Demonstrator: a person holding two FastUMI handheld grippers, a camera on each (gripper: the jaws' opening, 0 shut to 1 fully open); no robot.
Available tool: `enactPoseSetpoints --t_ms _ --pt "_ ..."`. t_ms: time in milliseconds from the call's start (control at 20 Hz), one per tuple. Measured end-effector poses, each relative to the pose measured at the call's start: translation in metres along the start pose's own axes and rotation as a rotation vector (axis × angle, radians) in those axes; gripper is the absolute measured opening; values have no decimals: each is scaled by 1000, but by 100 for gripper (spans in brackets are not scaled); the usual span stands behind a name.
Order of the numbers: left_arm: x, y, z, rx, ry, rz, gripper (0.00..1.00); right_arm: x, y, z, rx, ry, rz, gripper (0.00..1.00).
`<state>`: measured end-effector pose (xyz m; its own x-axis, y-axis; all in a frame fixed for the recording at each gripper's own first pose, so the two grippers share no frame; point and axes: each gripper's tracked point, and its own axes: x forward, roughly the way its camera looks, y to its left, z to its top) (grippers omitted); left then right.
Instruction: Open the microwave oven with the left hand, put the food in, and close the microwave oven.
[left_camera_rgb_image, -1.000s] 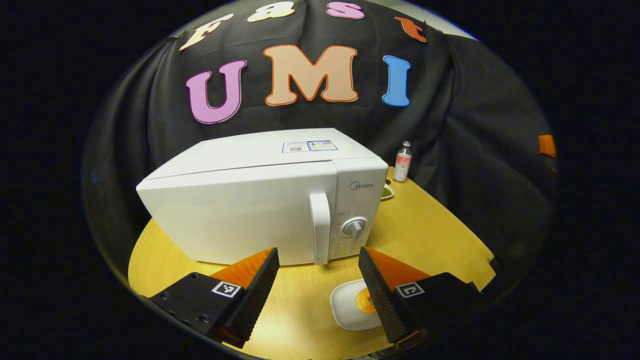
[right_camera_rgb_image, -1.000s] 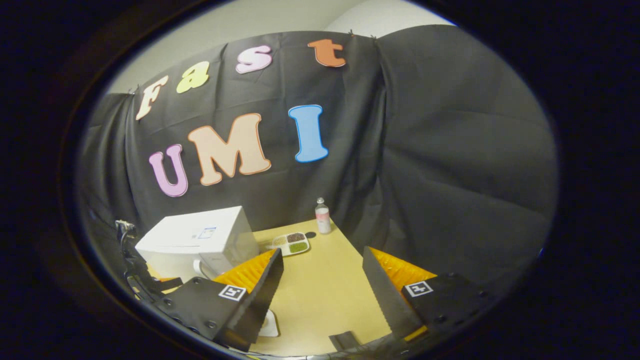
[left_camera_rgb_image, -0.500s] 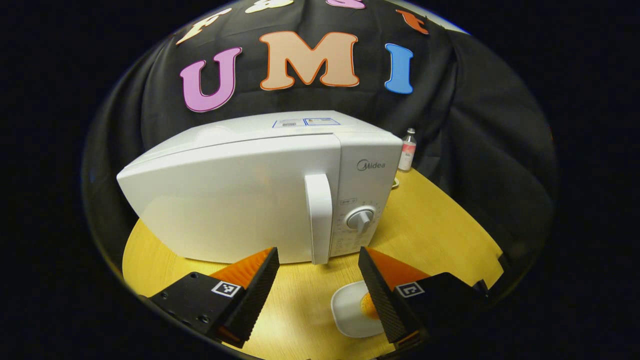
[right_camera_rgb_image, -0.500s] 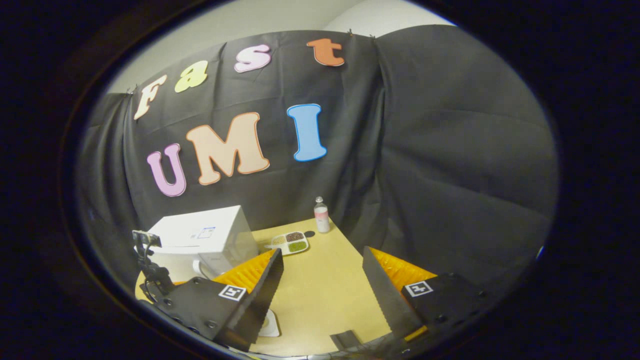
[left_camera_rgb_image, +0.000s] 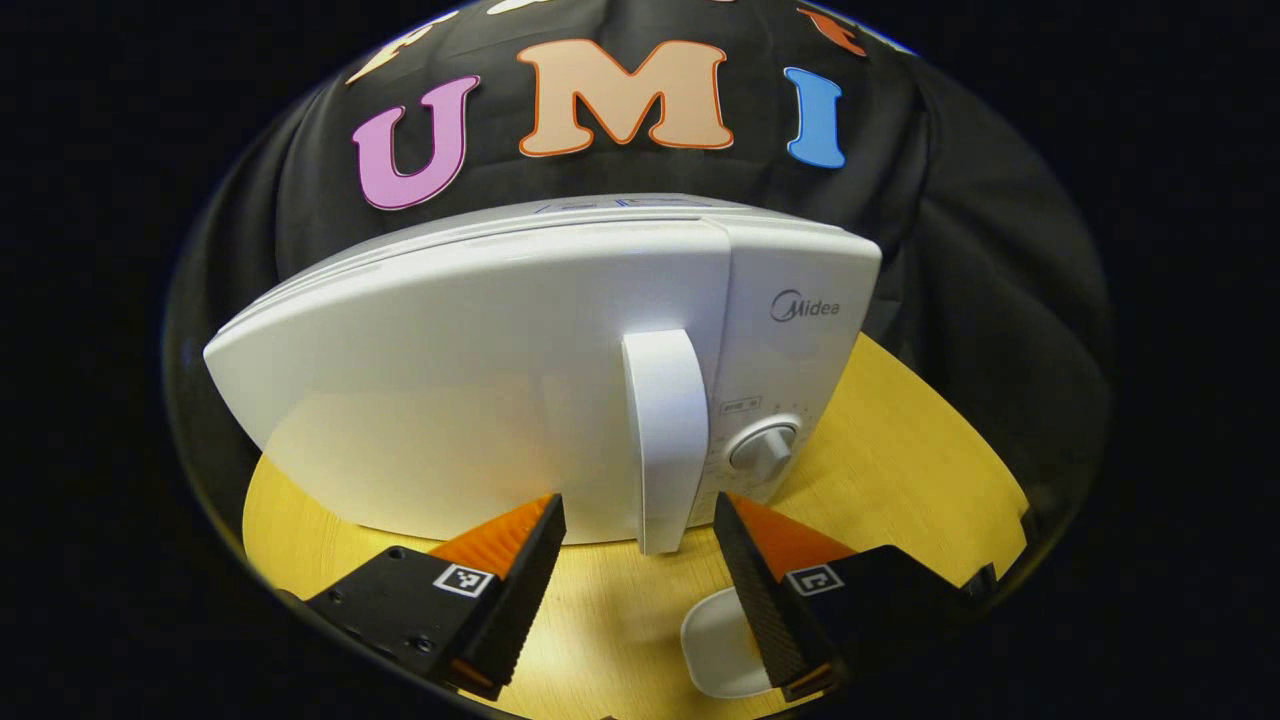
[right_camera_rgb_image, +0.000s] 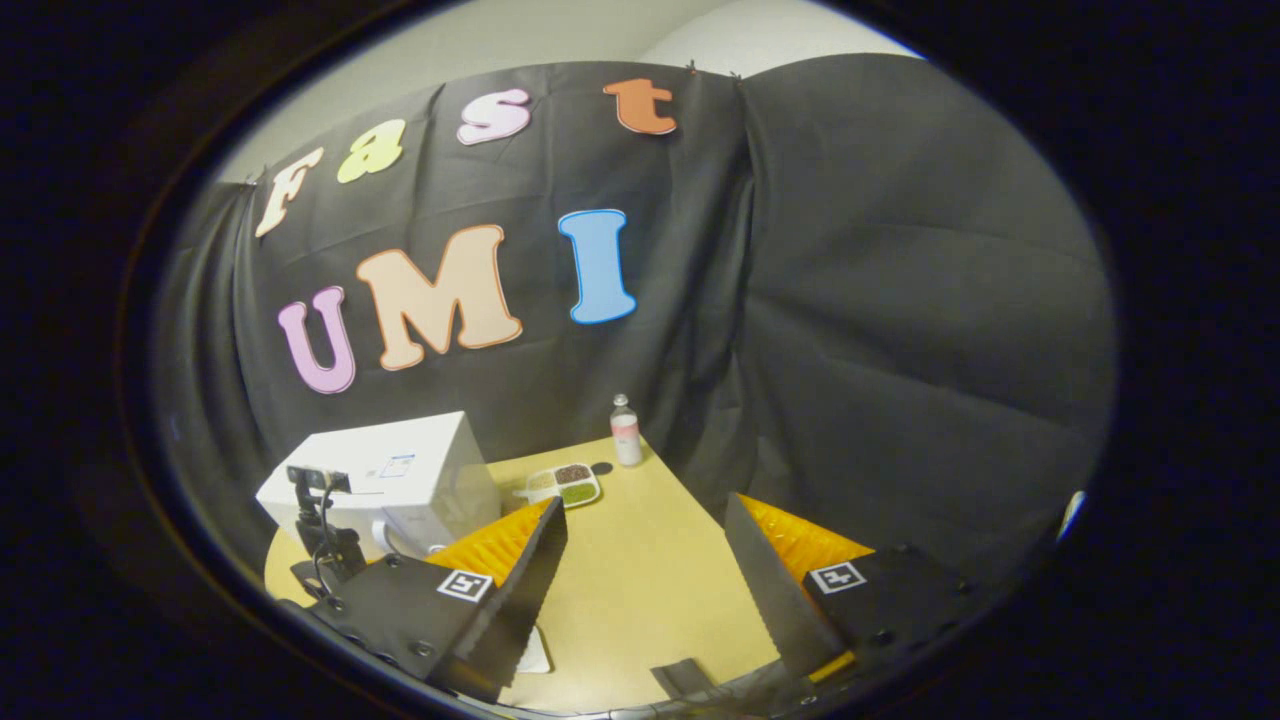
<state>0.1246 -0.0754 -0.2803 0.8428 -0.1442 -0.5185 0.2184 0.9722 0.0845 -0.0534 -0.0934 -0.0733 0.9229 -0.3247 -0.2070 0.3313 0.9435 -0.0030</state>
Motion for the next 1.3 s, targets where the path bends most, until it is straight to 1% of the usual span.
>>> enactPoseSetpoints --t_ms 150,200,250,300,350,400,450,500,550,600,750,1000,1050,1150,1300 --pt "4 -1 -4 -14 16 -8 84 -1 -5 -7 -7 16 -18 91" --pt "6 -1 -5 -20 18 -8 82 -2 -5 -6 -8 17 -22 99" --pt "6 1 -5 -25 19 -2 80 -3 -5 -6 -6 16 -24 99" --pt "7 1 -6 -32 21 -1 71 -4 -4 -6 -5 19 -22 99" --pt "9 -6 -5 -50 18 -32 65 -5 -3 -8 -5 22 -20 99" --pt "10 -14 -5 -68 20 -54 46 -5 -1 -9 -6 26 -17 99" --pt "7 -13 -5 -64 25 -33 33 -6 1 -12 -8 31 -14 99" --pt "9 -12 -6 -47 31 -24 24 -7 2 -13 -11 34 -12 99" --pt "10 -12 -6 -42 30 -18 23 -7 3 -14 -13 38 -7 99" --pt "9 -12 -6 -48 30 -19 20 -9 5 -16 -12 45 -3 99" --pt "9 -13 -7 -51 27 -35 17 -12 7 -24 -7 60 5 99" --pt "8 -12 -6 -61 10 -18 6 -17 7 -33 -10 85 17 99" --pt "8 -12 -6 -70 6 -9 6 -17 7 -35 -13 89 19 99" --pt "7 -12 -6 -79 5 1 3 -17 6 -36 -18 93 23 99" --pt "7 -12 -5 -89 -5 10 1 -16 5 -37 -23 100 32 99"
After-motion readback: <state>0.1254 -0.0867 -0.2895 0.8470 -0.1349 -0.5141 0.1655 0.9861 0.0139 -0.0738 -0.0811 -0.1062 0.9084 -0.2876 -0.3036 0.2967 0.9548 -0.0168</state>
